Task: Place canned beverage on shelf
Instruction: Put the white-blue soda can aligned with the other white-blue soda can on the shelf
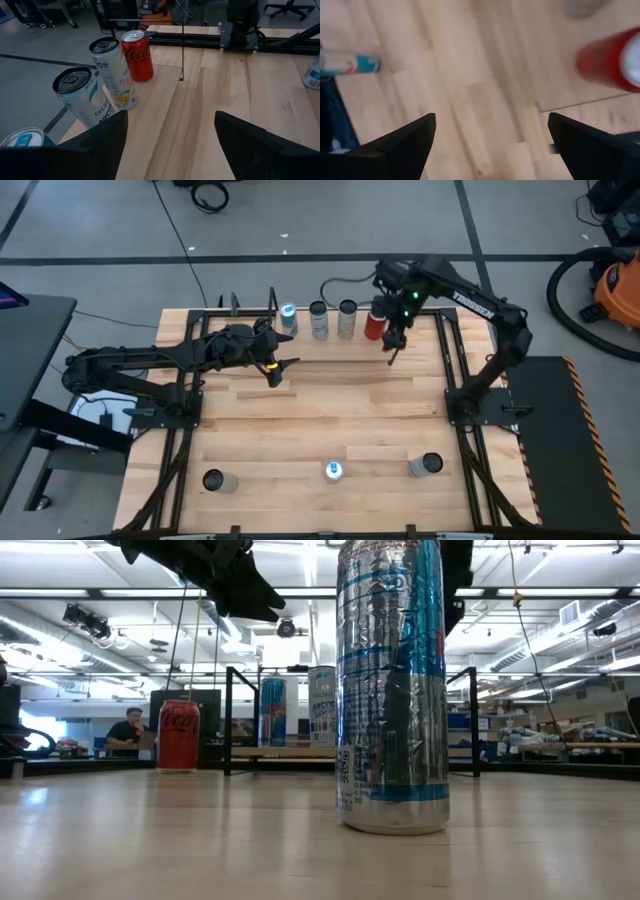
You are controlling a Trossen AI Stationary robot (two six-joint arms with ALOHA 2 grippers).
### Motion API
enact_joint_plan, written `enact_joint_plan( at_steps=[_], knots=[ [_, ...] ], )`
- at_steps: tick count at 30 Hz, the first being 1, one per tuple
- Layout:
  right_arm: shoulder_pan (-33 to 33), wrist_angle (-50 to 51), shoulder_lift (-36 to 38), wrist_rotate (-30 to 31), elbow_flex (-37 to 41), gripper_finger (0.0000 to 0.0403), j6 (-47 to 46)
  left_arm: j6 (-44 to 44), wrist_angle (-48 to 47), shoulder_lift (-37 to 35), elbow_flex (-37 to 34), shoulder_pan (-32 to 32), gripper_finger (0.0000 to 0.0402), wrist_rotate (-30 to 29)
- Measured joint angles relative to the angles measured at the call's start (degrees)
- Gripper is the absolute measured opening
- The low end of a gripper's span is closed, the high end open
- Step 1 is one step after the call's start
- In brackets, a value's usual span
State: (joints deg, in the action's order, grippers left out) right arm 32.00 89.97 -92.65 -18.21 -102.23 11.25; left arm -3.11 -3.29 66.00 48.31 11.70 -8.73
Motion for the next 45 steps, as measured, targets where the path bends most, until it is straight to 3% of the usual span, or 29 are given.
enact_joint_plan(
  at_steps=[4,12,21,27,37,45],
  knots=[
    [-6.78,-0.12,3.79,0.17,1.32,0.0394,-3.73,-0.01,0.02,0.00,0.00,0.00,0.0299,0.01],
    [-20.19,0.01,13.07,6.37,7.34,0.0393,-13.82,0.72,0.02,0.00,0.00,0.00,0.0299,0.01],
    [-34.15,-3.18,22.10,5.41,22.94,0.0393,-34.52,1.40,-0.02,0.00,0.00,0.00,0.0299,0.02],
    [-42.52,-5.70,24.65,5.50,31.52,0.0392,-43.44,1.44,-0.02,0.00,0.00,0.00,0.0299,0.00],
    [-56.74,-14.65,24.87,10.59,31.49,0.0391,-55.45,1.45,-0.02,-0.01,0.00,0.00,0.0299,0.01],
    [-68.79,-15.46,24.35,16.95,31.43,0.0391,-64.44,1.46,0.02,0.00,0.00,0.01,0.0299,0.02]
  ],
)
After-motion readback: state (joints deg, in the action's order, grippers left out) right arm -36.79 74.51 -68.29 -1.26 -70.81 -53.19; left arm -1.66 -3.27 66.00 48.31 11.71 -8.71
